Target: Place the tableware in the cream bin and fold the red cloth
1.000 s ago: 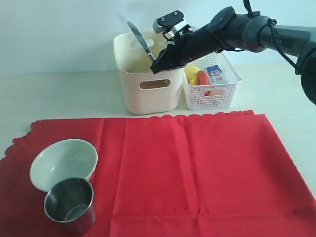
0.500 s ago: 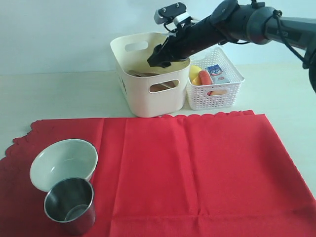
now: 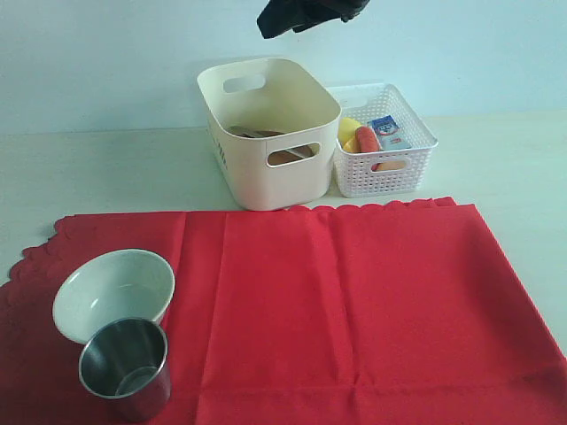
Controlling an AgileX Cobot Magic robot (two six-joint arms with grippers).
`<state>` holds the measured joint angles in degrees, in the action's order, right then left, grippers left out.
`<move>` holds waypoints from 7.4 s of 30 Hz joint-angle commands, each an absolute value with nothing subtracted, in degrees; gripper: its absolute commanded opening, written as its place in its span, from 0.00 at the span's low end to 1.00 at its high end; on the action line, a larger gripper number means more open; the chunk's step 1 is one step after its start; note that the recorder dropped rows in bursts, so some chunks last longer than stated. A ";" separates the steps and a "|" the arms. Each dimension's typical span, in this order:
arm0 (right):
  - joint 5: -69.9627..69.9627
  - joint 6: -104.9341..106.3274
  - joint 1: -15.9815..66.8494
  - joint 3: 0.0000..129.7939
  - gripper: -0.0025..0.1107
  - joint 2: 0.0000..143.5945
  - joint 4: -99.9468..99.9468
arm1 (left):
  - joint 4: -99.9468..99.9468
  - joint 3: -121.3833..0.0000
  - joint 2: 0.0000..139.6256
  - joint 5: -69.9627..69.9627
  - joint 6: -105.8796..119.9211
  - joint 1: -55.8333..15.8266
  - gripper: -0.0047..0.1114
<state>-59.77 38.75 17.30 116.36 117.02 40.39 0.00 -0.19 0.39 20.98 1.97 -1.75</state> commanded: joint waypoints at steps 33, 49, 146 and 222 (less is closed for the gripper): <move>-51.79 26.37 48.76 88.91 0.45 110.75 20.46 | -0.66 0.00 0.00 20.53 1.95 -1.75 0.04; -47.70 11.20 54.60 89.02 0.16 120.76 9.57 | -0.66 0.00 0.00 20.53 1.95 -1.75 0.04; -54.06 25.15 16.03 135.27 0.39 137.79 22.19 | -0.66 0.00 0.00 20.53 1.95 -1.75 0.04; -36.81 1.78 16.03 26.56 0.02 11.95 3.34 | -0.67 -21.33 17.44 29.00 2.79 -12.18 0.04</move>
